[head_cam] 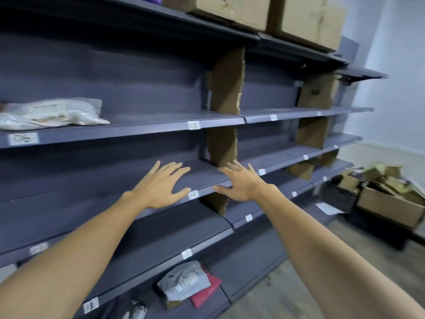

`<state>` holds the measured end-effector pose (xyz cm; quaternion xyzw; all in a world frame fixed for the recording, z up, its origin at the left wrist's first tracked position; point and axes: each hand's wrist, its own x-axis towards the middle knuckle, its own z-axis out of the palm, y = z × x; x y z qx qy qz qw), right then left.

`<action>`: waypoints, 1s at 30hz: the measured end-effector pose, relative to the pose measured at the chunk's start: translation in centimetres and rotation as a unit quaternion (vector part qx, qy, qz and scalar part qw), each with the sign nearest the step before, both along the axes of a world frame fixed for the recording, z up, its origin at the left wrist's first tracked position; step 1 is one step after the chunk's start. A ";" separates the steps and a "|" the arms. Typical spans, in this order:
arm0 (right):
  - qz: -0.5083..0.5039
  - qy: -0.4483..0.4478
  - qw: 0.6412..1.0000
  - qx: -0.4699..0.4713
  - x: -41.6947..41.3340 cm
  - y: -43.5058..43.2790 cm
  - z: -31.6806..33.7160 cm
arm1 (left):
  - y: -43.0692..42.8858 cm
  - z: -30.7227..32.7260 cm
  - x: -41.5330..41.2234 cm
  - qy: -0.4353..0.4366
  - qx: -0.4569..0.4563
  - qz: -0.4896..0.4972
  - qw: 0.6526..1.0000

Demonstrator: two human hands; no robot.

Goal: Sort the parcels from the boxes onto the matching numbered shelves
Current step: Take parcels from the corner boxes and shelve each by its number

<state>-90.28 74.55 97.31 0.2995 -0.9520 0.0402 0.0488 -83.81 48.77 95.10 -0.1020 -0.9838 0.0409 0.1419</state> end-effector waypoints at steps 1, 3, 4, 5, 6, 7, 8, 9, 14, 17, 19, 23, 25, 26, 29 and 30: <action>-0.014 -0.003 1.000 0.002 -0.3 1.9 -0.6 | 1.5 -0.3 -0.9 -0.008 0.001 -0.011 1.000; -0.046 -0.015 0.999 0.001 -0.7 5.7 -1.7 | 4.8 -0.5 -2.8 -0.031 -0.006 -0.032 0.999; -0.063 -0.023 0.998 -0.005 -1.0 7.6 -2.2 | 6.5 -0.4 -3.7 -0.042 -0.008 -0.045 0.998; -0.080 -0.029 0.996 -0.010 -1.2 9.7 -2.7 | 8.4 -0.4 -4.8 -0.047 -0.007 -0.060 0.997; -0.097 -0.032 0.995 -0.013 -1.5 11.8 -3.1 | 10.4 -0.5 -6.0 -0.048 -0.003 -0.074 0.996; -0.113 -0.032 0.993 -0.013 -1.8 14.0 -3.5 | 12.4 -0.6 -7.2 -0.045 0.005 -0.089 0.995; -0.130 -0.031 0.991 -0.011 -2.2 16.2 -3.8 | 14.4 -0.8 -8.5 -0.040 0.016 -0.104 0.994; -0.146 -0.030 0.989 -0.008 -2.7 18.4 -4.1 | 16.5 -1.1 -9.7 -0.036 0.025 -0.119 0.992; -0.216 -0.041 0.975 -0.007 -5.5 29.3 -4.2 | 27.6 -2.5 -15.8 -0.039 0.030 -0.186 0.981; -0.244 -0.034 0.969 -0.006 -7.3 35.3 -4.2 | 34.3 -2.5 -19.6 -0.040 0.031 -0.219 0.974; -0.266 -0.030 0.964 -0.006 -8.8 39.4 -4.6 | 38.7 -2.3 -22.0 -0.037 0.028 -0.240 0.970; -0.310 -0.022 0.950 0.003 -10.9 46.7 -5.0 | 46.6 -2.8 -25.7 -0.038 0.024 -0.277 0.960; -0.325 -0.033 0.945 0.004 -11.4 49.2 -5.4 | 49.7 -3.3 -27.1 -0.049 0.020 -0.291 0.955; -0.331 -0.037 0.943 0.007 -11.7 50.4 -5.7 | 51.1 -3.6 -27.8 -0.054 0.021 -0.296 0.953; -0.351 -0.046 0.935 0.011 -13.4 53.5 -6.6 | 54.9 -4.4 -30.2 -0.072 0.014 -0.311 0.948; -0.359 -0.049 0.932 0.009 -13.9 54.4 -6.9 | 56.1 -4.6 -31.1 -0.079 0.008 -0.318 0.945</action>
